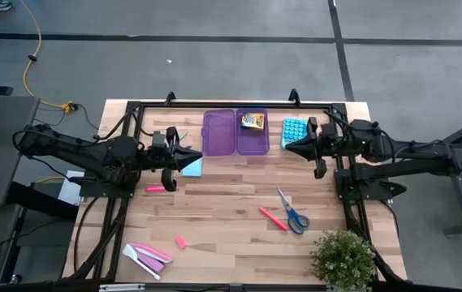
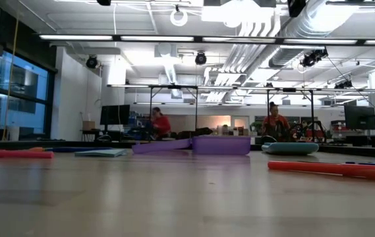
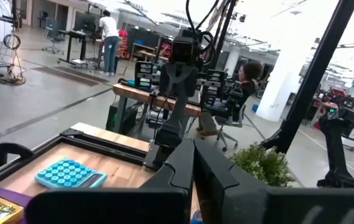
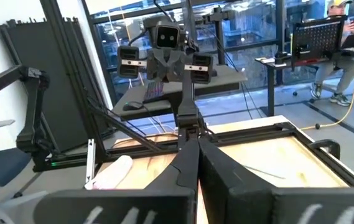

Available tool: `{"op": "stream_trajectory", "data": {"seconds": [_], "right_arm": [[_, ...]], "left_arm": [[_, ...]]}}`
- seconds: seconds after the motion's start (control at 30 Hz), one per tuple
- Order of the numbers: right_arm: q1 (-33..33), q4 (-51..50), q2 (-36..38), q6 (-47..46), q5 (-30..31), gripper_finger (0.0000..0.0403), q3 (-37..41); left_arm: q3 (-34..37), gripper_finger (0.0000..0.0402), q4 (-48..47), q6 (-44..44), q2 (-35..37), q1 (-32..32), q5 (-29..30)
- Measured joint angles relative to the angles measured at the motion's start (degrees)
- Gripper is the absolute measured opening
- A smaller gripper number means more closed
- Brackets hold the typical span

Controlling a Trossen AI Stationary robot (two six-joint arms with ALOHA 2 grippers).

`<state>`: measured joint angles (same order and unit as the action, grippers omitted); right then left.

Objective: Pack school essentials
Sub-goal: Put the blue scissor into the purple supply box

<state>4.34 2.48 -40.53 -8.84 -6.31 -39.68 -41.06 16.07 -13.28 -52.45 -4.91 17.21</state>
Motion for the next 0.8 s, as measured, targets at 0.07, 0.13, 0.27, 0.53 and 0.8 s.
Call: {"op": "stream_trajectory", "data": {"seconds": [0.07, 0.13, 0.27, 0.53, 0.8], "right_arm": [[-0.02, -1.67, -0.98, -3.09, 0.05, 0.0000, -0.79], [-0.03, -8.01, -3.29, -6.70, 0.40, 0.0000, -3.82], [-1.66, -29.90, -10.43, -12.16, -0.06, 0.0000, -11.85], [-8.39, -57.07, -20.90, -27.38, -10.56, 0.0000, -15.44], [-21.72, -59.15, -22.12, -46.24, -8.60, 0.0000, -7.89]], "left_arm": [[0.00, 0.0000, -0.01, 0.00, 0.00, 0.00, -0.06], [0.00, 0.0000, 0.01, 0.00, 0.00, 0.00, -0.07], [0.00, 0.0000, 0.20, -0.02, 0.00, 0.00, 0.91], [0.00, 0.0000, 0.01, -0.02, 0.00, 0.02, 1.46], [0.00, 0.0000, -0.19, -0.01, 0.00, 0.07, 1.60]]}}
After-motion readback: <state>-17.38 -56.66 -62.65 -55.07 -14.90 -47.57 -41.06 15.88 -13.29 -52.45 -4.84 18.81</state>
